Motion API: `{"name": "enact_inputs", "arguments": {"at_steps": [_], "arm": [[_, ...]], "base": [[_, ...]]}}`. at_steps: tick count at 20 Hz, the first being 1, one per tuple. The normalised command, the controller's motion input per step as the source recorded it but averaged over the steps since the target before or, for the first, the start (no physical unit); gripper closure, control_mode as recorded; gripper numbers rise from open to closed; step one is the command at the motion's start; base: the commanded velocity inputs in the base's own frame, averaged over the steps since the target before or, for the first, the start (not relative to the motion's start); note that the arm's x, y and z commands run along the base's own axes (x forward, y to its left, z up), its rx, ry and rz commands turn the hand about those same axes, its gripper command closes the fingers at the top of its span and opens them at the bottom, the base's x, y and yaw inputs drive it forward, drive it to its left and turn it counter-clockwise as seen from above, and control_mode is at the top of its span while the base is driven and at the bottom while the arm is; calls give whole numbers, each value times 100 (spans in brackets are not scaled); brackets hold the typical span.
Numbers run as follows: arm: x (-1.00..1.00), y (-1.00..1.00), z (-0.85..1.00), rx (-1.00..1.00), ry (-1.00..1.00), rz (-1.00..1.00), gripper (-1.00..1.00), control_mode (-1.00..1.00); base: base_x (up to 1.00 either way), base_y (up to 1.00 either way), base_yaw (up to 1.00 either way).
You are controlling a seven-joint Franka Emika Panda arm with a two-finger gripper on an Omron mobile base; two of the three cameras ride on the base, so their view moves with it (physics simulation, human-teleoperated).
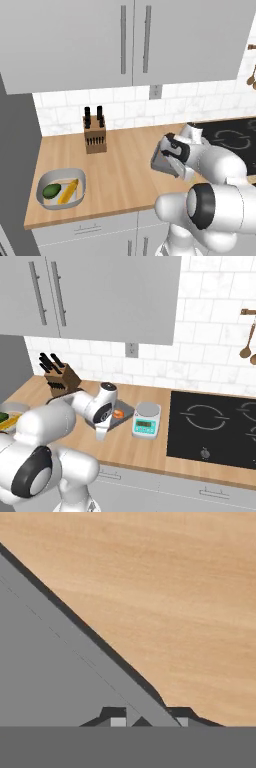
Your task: Take the meat container that has the shrimp and place it on the second highest rack of the freezer. Then take the vegetable container that has the corn and avocado and place it on the highest rack of the freezer.
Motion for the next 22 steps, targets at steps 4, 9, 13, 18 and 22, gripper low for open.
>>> {"name": "enact_inputs", "arguments": {"at_steps": [4,9,13,18,22], "arm": [[-11,0,77,0,0,-3,100,-100],[-71,0,100,0,-3,0,100,-100],[-100,5,100,0,-2,0,100,-100],[-95,7,81,-5,-30,0,100,-100],[-32,1,30,-1,-10,2,100,-100]], "base": [[0,0,0],[0,0,0],[0,0,0],[0,0,0],[0,0,0]]}}
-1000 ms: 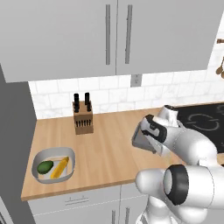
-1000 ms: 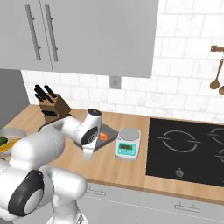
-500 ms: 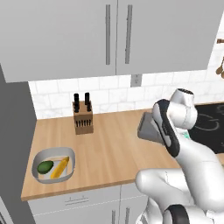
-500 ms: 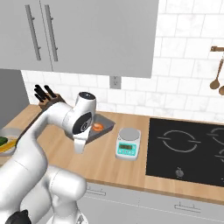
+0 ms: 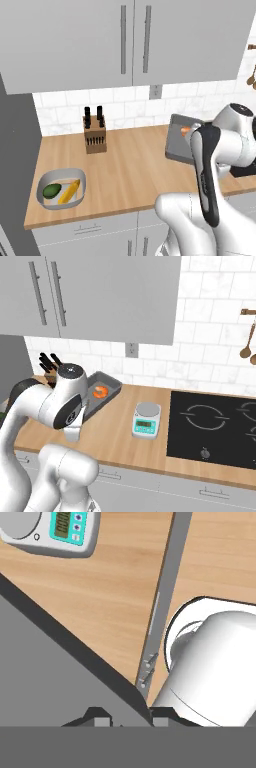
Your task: Take the meat container that has the shrimp and place it on the second highest rack of the freezer. Then take the vegetable container that has the corn and avocado and place it on the highest rack of the freezer.
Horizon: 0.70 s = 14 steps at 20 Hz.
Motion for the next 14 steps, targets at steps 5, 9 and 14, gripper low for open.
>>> {"name": "enact_inputs", "arguments": {"at_steps": [5,9,14], "arm": [[-22,2,13,0,0,3,100,-100],[-50,3,2,0,0,1,100,-100],[-19,4,0,0,-1,0,100,100]], "base": [[0,0,0],[0,0,0],[-80,30,2]]}}
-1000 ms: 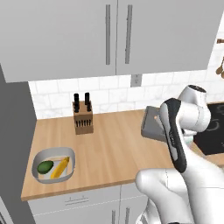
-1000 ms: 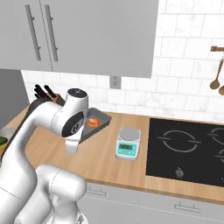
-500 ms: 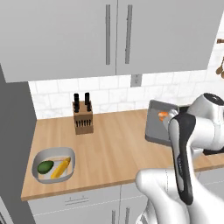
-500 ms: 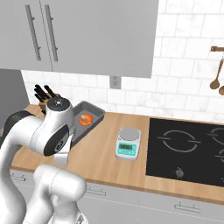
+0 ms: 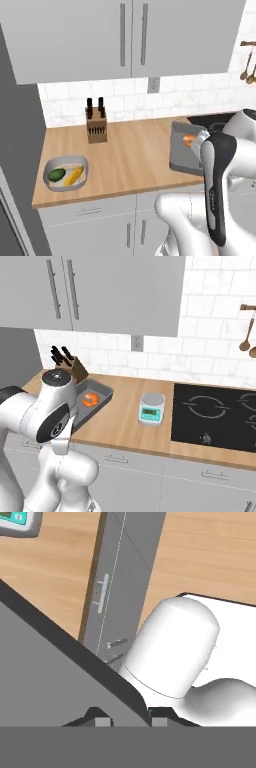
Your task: Take the meat container that has the shrimp and place it on the second highest rack of the freezer. Then take the vegetable container that has the corn and avocado and place it on the highest rack of the freezer.
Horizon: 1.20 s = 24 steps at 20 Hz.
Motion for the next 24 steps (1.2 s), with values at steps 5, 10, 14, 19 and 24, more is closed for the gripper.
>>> {"name": "enact_inputs", "arguments": {"at_steps": [5,10,14,19,24], "arm": [[0,0,0,0,0,0,100,100],[0,0,0,0,0,0,100,100],[0,0,0,0,0,0,100,100],[0,0,0,0,0,0,100,100],[0,0,0,0,0,0,100,100]], "base": [[-49,93,26],[0,100,29],[-1,100,26],[-23,100,6],[-25,100,0]]}}
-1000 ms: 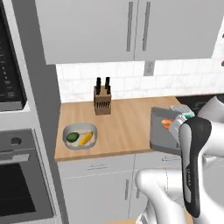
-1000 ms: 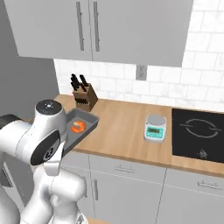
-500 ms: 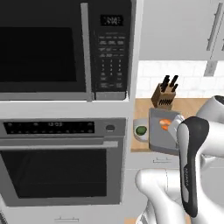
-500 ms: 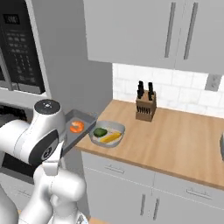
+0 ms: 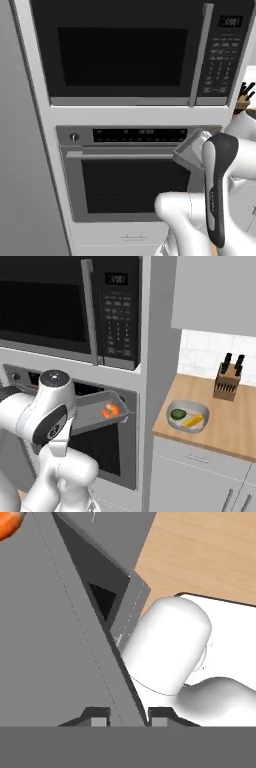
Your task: Take the meat container that has the shrimp and place it on the second highest rack of the freezer. Then take the vegetable container that has the corn and avocado and place it on the highest rack of the freezer.
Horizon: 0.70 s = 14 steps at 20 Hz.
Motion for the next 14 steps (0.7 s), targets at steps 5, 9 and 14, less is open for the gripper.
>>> {"name": "enact_inputs", "arguments": {"at_steps": [5,9,14], "arm": [[0,0,0,0,0,0,100,100],[0,0,0,0,0,0,100,100],[0,0,0,0,0,0,100,100]], "base": [[-91,69,-4],[-92,88,-4],[5,100,1]]}}
